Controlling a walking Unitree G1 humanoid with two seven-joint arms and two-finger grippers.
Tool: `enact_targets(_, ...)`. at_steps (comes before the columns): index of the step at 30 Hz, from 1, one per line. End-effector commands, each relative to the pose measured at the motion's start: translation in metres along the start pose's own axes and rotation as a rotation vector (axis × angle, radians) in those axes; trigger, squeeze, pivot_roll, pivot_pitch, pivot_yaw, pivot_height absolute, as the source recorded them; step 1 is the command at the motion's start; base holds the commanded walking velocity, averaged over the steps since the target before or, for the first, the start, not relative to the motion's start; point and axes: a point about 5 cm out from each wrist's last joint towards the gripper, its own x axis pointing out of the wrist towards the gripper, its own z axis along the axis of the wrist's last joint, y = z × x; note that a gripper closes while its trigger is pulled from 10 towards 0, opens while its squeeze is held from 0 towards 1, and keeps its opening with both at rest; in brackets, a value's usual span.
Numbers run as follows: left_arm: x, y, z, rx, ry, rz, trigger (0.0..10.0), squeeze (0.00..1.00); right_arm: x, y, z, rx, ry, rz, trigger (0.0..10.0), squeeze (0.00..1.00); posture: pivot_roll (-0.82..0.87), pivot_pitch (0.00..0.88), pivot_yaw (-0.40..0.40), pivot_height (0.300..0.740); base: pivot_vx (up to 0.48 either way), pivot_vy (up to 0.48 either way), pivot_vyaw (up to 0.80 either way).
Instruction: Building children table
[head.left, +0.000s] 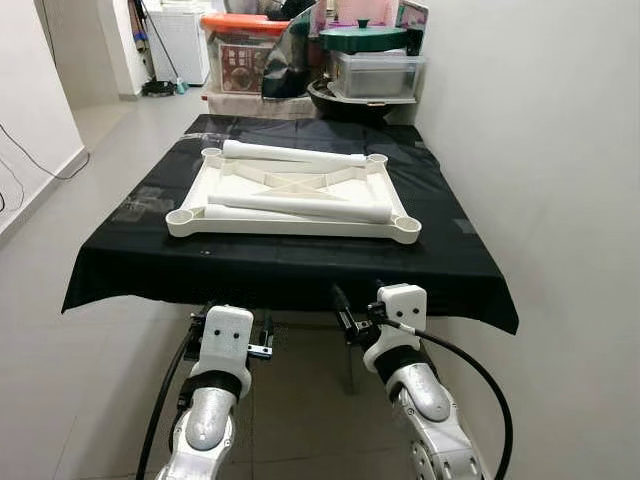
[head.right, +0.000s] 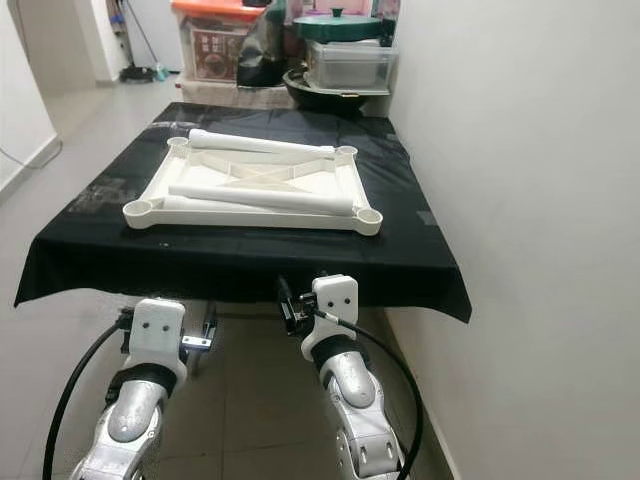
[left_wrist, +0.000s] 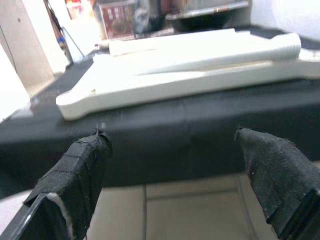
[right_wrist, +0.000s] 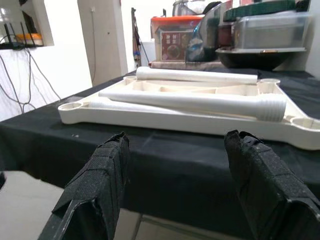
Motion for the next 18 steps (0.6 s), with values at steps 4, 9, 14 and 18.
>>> enact_targets(4,0.0031,0.0029,-0.0005,0.014,-0.006,0.015,10.0,0.00,0.0006,-0.0024,-0.0018,0.000,-0.001,-0.003,10.0,0.00,0.15,0.000,-0.056,0.740,0.315,0.000,0.00)
enact_targets(9,0.0015,-0.0001,-0.0016,0.010,-0.003,0.003,10.0,0.00,0.0022,-0.0011,-0.0008,-0.008,-0.008,0.008,10.0,0.00,0.15,0.000,-0.056,0.740,0.316,0.000,0.00)
enact_targets(14,0.0015,-0.0001,-0.0017,0.010,-0.003,0.002,10.0,0.00,0.0023,-0.0010,-0.0008,-0.005,-0.010,0.009,10.0,0.00,0.15,0.000,-0.056,0.740,0.315,0.000,0.00)
enact_targets(18,0.0022,0.0003,-0.0023,0.012,-0.002,0.005,10.0,0.00,0.0038,-0.0028,-0.0006,-0.012,-0.012,0.008,10.0,0.00,0.15,0.000,-0.058,0.740,0.313,0.000,0.00)
